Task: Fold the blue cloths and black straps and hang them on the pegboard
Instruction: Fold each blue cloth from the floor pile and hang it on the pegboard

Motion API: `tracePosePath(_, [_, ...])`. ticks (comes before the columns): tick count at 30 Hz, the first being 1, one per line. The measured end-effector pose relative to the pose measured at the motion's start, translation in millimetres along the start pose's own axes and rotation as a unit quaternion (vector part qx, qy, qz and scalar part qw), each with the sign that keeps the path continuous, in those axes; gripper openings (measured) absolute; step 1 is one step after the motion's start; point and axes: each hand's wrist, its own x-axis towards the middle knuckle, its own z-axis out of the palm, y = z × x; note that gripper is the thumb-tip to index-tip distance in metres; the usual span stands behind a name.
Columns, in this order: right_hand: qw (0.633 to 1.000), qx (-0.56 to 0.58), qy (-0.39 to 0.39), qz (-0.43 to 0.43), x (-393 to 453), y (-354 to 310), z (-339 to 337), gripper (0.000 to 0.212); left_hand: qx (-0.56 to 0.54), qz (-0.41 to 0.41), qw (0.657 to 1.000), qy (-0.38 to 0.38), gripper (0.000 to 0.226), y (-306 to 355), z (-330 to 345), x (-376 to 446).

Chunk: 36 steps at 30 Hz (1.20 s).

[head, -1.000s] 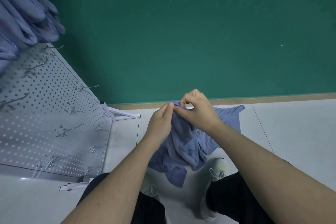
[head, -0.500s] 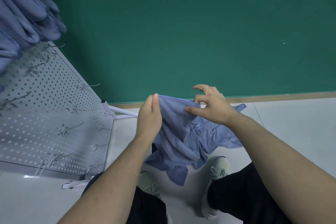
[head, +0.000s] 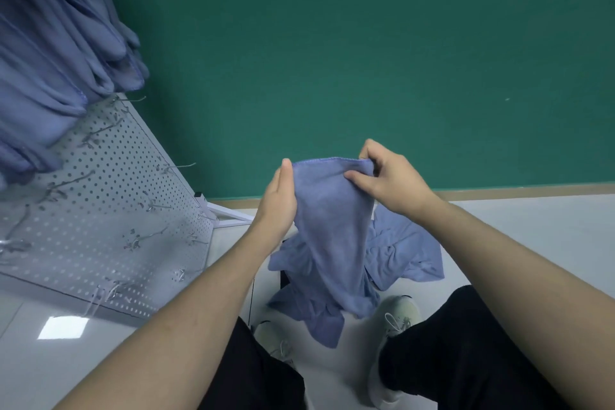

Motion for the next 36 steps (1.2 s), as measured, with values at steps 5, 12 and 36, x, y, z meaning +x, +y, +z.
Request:
tracePosePath(5, [0.981, -0.163, -0.041, -0.097, -7, -31, -42, 0.042, 0.095, 0.101, 0.989, -0.053, 0.031, 29, -10, -15])
tracePosePath(12, [0.986, -0.151, -0.037, -0.067, -11, -70, -83, 0.043, 0.016, 0.136, 0.988, -0.075, 0.008, 65, -23, -31])
tracePosePath(36, [0.983, 0.167, 0.074, 0.020, -31, -165, -98, 0.030, -0.229, 0.023, 0.954, -0.191, 0.057, 118, -23, -107])
